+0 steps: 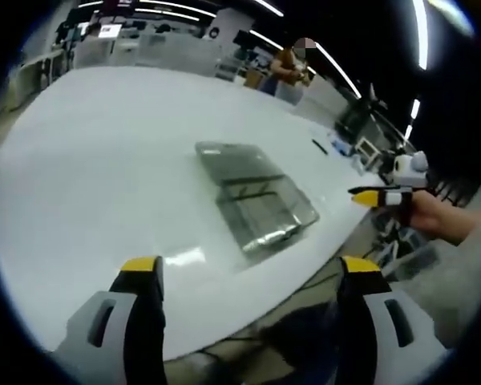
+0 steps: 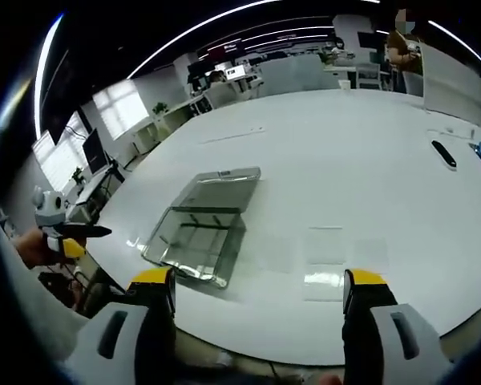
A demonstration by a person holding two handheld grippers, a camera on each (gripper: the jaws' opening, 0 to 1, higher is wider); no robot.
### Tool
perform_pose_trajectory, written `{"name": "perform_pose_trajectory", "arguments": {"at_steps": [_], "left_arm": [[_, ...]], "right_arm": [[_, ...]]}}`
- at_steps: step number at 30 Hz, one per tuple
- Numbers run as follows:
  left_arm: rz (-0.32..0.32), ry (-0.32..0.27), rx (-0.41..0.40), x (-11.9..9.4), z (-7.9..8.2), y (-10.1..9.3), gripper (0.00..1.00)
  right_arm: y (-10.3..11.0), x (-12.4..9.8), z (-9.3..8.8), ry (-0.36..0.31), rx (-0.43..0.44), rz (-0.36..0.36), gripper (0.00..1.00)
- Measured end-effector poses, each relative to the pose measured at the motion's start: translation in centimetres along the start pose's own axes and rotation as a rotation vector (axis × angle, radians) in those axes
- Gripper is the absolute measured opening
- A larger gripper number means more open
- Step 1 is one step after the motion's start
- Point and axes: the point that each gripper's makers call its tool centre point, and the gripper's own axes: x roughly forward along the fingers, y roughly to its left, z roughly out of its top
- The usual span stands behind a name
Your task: Insert the divider into the dual guide fixture by aligning both edges with the guide slots and pushing it downward to the bottom, including one-sided entry, uneven engagement, binding, and posture correction.
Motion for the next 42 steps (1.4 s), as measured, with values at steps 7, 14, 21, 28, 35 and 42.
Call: {"name": "perform_pose_trajectory", "arguments": {"at_steps": [7, 14, 21, 28, 35, 42], "left_arm": [[-0.023, 0.012, 0.059, 0.4, 0.5, -0.2, 0.86], [-0.008, 0.003, -0.022, 1.7, -0.3, -0.9, 0.83], [0.002, 0.01, -0.033, 2.6, -0.3, -1.6, 0.8], [0.012, 0.021, -0.022, 3.2, 0.3, -1.5, 0.79], [-0.018, 0.015, -0.008, 3.9, 0.8, -2.0, 0.73], [-0.041, 0.034, 0.049, 5.0, 1.0, -3.0, 0.71]], "right_arm": [[-0.5, 0.6, 0.4, -0.016, -0.002, 0.0, 0.83], [-0.6, 1.2, 0.2, 0.013, -0.033, 0.052, 0.81], [-1.3, 2.4, 0.4, 0.021, -0.034, 0.087, 0.81], [-2.0, 3.1, 0.5, 0.022, -0.024, 0.091, 0.8], [-3.1, 3.4, 0.3, 0.029, -0.01, 0.089, 0.77], [-4.3, 3.3, 0.3, 0.049, -0.009, 0.097, 0.73]]}}
